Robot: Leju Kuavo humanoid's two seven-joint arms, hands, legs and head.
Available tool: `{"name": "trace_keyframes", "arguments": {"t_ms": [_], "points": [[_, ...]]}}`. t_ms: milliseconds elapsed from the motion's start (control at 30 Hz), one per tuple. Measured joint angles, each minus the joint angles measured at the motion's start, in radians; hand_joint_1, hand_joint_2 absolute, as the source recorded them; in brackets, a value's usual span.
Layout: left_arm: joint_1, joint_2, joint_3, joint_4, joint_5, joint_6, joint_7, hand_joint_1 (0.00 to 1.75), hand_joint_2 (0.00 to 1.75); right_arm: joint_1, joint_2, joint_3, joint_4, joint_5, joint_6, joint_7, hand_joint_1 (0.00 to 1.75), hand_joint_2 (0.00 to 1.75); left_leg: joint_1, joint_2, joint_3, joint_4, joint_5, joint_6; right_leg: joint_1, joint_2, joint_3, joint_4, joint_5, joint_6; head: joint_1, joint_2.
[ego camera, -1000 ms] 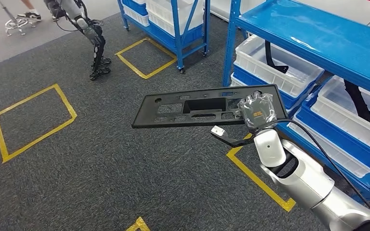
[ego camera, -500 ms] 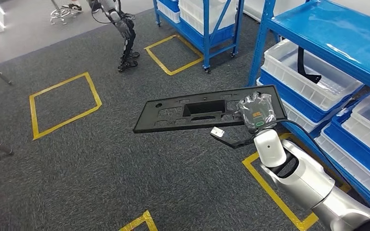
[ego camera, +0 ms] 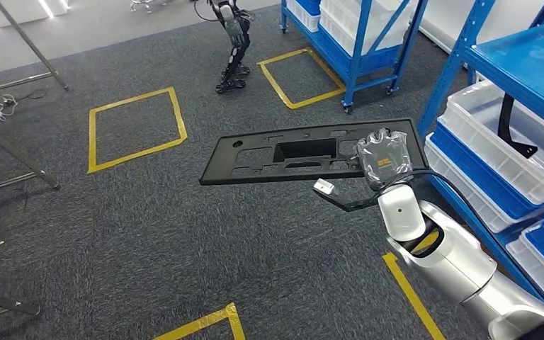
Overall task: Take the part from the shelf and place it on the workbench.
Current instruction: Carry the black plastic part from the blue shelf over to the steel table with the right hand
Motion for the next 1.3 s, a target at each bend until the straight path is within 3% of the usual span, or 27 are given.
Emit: {"name": "trace_keyframes", "arguments": {"t_ms": [67,100,167,233,300,367,433,500,567,600,633,667,733,800,867,900,967,1033,1067,1100,1133,1167,1233,1300], "points": [[-0.006,-0.001,0.000,0.000,0.000,0.000,-0.001,0.00,1.75,0.001,-0.004,0.000,0.000,-0.003,0.000,0.000,1.75,1.75,0.002,-0.027,0.002,0.003,-0.003,0.002,0.000,0.017,-0.072,0.102,-0.020,0.004,0.000,0.000],[-0.006,-0.002,0.000,0.000,0.000,0.001,-0.001,0.00,1.75,0.002,-0.005,0.000,0.000,-0.004,0.000,0.000,1.75,1.75,0.004,-0.042,0.003,0.007,-0.006,0.000,-0.001,0.018,-0.087,0.104,-0.002,0.008,0.000,0.000],[-0.004,-0.003,0.000,0.000,0.002,0.002,-0.001,0.00,1.75,0.002,-0.006,0.000,0.000,-0.005,0.000,-0.001,1.75,1.75,0.012,-0.071,0.002,0.024,-0.018,-0.009,-0.009,0.029,-0.059,0.000,0.079,0.020,0.000,0.000],[-0.002,-0.002,0.000,0.000,0.003,0.005,0.001,0.00,1.75,0.000,-0.009,-0.001,0.001,-0.006,-0.001,-0.003,1.75,1.75,0.017,-0.096,-0.009,0.052,-0.035,-0.023,-0.017,0.066,-0.014,-0.110,0.132,0.029,0.000,0.000],[0.001,-0.002,0.001,0.000,0.004,0.009,0.007,0.00,1.75,-0.004,-0.012,-0.002,0.001,-0.008,-0.002,-0.006,1.75,1.75,0.020,-0.115,-0.023,0.072,-0.045,-0.030,-0.017,0.078,-0.004,-0.137,0.133,0.021,0.000,0.000],[0.010,-0.003,0.001,0.000,0.005,0.010,0.013,0.00,1.75,-0.008,-0.011,-0.002,0.001,-0.010,-0.002,-0.009,1.75,1.75,0.023,-0.125,-0.033,0.078,-0.048,-0.032,-0.014,0.054,-0.004,-0.139,0.133,0.005,0.000,0.000],[0.018,-0.005,0.001,0.000,0.005,0.010,0.017,0.00,1.75,-0.012,-0.010,-0.003,0.001,-0.012,-0.001,-0.011,1.75,1.75,0.025,-0.087,-0.054,0.120,-0.070,-0.042,-0.013,0.036,0.000,-0.140,0.133,-0.006,-0.001,0.000],[0.018,-0.008,0.001,0.000,0.006,0.010,0.017,0.00,1.75,-0.015,-0.010,-0.004,0.001,-0.014,0.000,-0.012,1.75,1.75,0.031,-0.027,-0.112,0.239,-0.122,-0.055,-0.009,0.019,0.003,-0.141,0.130,-0.013,-0.003,0.000],[0.015,-0.010,0.001,0.000,0.008,0.010,0.016,0.00,1.75,-0.016,-0.010,-0.004,0.001,-0.014,0.001,-0.013,1.75,1.75,0.039,-0.003,-0.181,0.362,-0.161,-0.059,-0.004,-0.003,0.006,-0.140,0.125,-0.016,-0.003,0.000],[0.014,-0.012,0.001,0.000,0.008,0.011,0.015,0.00,1.75,-0.016,-0.010,-0.004,0.001,-0.015,0.002,-0.014,1.75,1.75,0.040,-0.001,-0.194,0.380,-0.158,-0.058,-0.002,-0.015,0.008,-0.140,0.122,-0.016,-0.003,0.000],[0.014,-0.012,0.002,0.000,0.009,0.011,0.013,0.00,1.75,-0.017,-0.010,-0.003,0.001,-0.015,0.002,-0.014,1.75,1.75,0.039,0.001,-0.185,0.353,-0.137,-0.054,-0.001,-0.028,0.012,-0.141,0.119,-0.017,-0.003,0.000],[0.013,-0.013,0.002,0.000,0.009,0.012,0.012,0.00,1.75,-0.017,-0.010,-0.003,0.001,-0.015,0.002,-0.015,1.75,1.75,0.034,0.009,-0.156,0.289,-0.102,-0.048,-0.001,-0.040,0.016,-0.141,0.115,-0.016,-0.003,0.000],[0.008,-0.012,0.003,0.000,0.008,0.013,0.010,0.00,1.75,-0.020,-0.010,-0.004,0.001,-0.014,0.002,-0.015,1.75,1.75,0.017,0.056,-0.082,0.138,-0.045,-0.035,0.000,-0.062,0.028,-0.146,0.109,-0.015,-0.003,0.000],[0.000,-0.012,0.005,0.000,0.007,0.014,0.007,0.00,1.75,-0.023,-0.010,-0.004,0.001,-0.014,0.001,-0.015,1.75,1.75,-0.001,0.086,-0.048,0.066,-0.030,-0.026,-0.001,-0.082,0.037,-0.154,0.105,-0.010,-0.003,0.000],[-0.004,-0.012,0.007,0.000,0.006,0.015,0.003,0.00,1.75,-0.024,-0.008,-0.004,0.001,-0.015,0.001,-0.016,1.75,1.75,-0.005,0.066,-0.038,0.049,-0.027,-0.020,-0.004,-0.100,0.044,-0.160,0.100,-0.001,-0.003,0.000],[-0.002,-0.013,0.008,0.000,0.006,0.016,0.001,0.00,1.75,-0.023,-0.007,-0.005,0.001,-0.015,0.001,-0.016,1.75,1.75,-0.004,0.054,-0.027,0.037,-0.022,-0.018,-0.005,-0.092,0.048,-0.156,0.095,0.003,-0.003,0.000],[-0.003,-0.014,0.008,0.000,0.004,0.017,-0.002,0.00,1.75,-0.025,-0.006,-0.006,0.001,-0.015,0.001,-0.017,1.75,1.75,0.005,0.030,-0.002,0.016,-0.012,-0.009,-0.005,-0.043,0.029,-0.097,0.063,0.007,-0.002,0.000],[-0.008,-0.016,0.009,0.000,0.003,0.017,-0.003,0.00,1.75,-0.026,-0.010,-0.005,0.001,-0.016,0.002,-0.016,1.75,1.75,0.009,0.006,0.006,0.014,-0.012,-0.002,-0.004,0.005,-0.040,0.031,0.013,0.007,-0.002,0.000],[-0.008,-0.017,0.009,0.000,0.003,0.018,-0.002,0.00,1.75,-0.025,-0.012,-0.004,0.000,-0.016,0.003,-0.016,1.75,1.75,0.010,-0.009,0.008,0.014,-0.014,-0.001,-0.004,0.012,-0.077,0.088,0.000,0.009,-0.002,0.000],[-0.006,-0.017,0.009,0.000,0.003,0.018,-0.002,0.00,1.75,-0.023,-0.014,-0.003,0.000,-0.016,0.005,-0.015,1.75,1.75,0.012,-0.025,0.011,0.014,-0.017,-0.002,-0.005,0.015,-0.103,0.116,0.004,0.012,-0.002,0.000],[-0.002,-0.018,0.009,0.000,0.003,0.018,-0.001,0.00,1.75,-0.022,-0.015,-0.003,0.000,-0.016,0.008,-0.014,1.75,1.75,0.015,-0.041,0.015,0.016,-0.020,-0.004,-0.007,0.016,-0.109,0.102,0.029,0.016,-0.002,0.000],[0.002,-0.019,0.009,0.000,0.002,0.018,-0.001,0.00,1.75,-0.021,-0.015,-0.002,0.000,-0.016,0.010,-0.013,1.75,1.75,0.020,-0.057,0.018,0.021,-0.026,-0.009,-0.010,0.021,-0.095,0.051,0.070,0.021,-0.002,0.000],[0.007,-0.019,0.009,0.000,0.001,0.018,-0.001,0.00,1.75,-0.021,-0.018,-0.001,0.000,-0.016,0.013,-0.011,1.75,1.75,0.026,-0.086,0.013,0.043,-0.042,-0.023,-0.022,0.058,-0.044,-0.087,0.145,0.033,-0.002,0.000],[0.008,-0.019,0.009,0.000,0.001,0.020,0.000,0.00,1.75,-0.022,-0.021,-0.001,-0.001,-0.016,0.013,-0.010,1.75,1.75,0.029,-0.110,0.001,0.064,-0.057,-0.033,-0.028,0.081,-0.018,-0.151,0.164,0.030,-0.002,0.000]]}}
